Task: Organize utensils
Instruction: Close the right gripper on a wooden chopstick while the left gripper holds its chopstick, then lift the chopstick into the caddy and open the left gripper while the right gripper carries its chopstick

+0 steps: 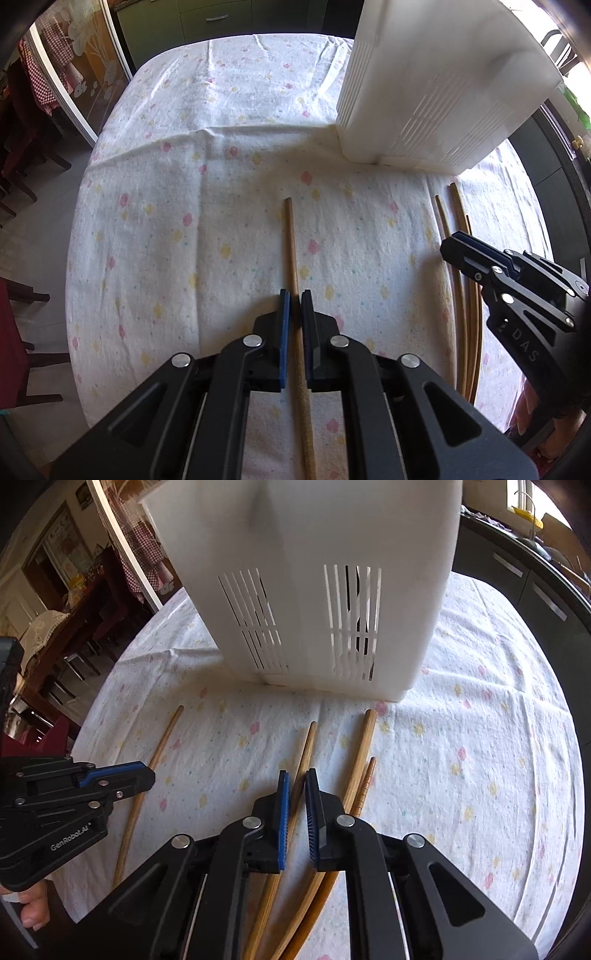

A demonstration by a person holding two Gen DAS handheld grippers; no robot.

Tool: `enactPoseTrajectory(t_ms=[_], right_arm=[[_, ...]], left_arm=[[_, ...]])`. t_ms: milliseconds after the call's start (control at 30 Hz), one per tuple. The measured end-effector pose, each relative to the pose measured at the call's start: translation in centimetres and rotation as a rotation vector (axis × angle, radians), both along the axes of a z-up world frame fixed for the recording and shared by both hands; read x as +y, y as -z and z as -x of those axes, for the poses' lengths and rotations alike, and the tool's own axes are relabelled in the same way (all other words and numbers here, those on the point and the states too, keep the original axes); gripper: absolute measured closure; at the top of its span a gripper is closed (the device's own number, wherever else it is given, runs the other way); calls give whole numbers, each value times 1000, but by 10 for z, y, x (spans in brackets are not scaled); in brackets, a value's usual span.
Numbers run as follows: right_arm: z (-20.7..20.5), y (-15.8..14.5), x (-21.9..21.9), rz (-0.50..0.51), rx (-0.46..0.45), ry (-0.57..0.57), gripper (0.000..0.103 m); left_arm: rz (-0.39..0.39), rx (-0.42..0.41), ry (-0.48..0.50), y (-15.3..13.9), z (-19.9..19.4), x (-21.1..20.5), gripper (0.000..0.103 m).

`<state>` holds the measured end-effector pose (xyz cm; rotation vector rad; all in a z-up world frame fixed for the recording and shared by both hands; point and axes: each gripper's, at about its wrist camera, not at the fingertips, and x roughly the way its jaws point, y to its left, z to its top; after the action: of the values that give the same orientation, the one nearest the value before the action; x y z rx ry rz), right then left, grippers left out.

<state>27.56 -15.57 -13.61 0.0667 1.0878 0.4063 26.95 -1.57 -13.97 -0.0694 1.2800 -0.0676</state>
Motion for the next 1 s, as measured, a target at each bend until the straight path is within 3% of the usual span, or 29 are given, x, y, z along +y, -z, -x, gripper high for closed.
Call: enactPoseTrajectory(t_ms=[233,500,1000], right_arm=[[28,-36,-32,-195,-72,24,96],[70,-86,-71,-351,-203,46,96],[125,-149,-94,-405,-363,23,96]], left_arm=[[37,-13,4,-9,5,3,97],[51,-113,47,-53,24,-4,97],[59,-289,142,-117,65,-18,97]])
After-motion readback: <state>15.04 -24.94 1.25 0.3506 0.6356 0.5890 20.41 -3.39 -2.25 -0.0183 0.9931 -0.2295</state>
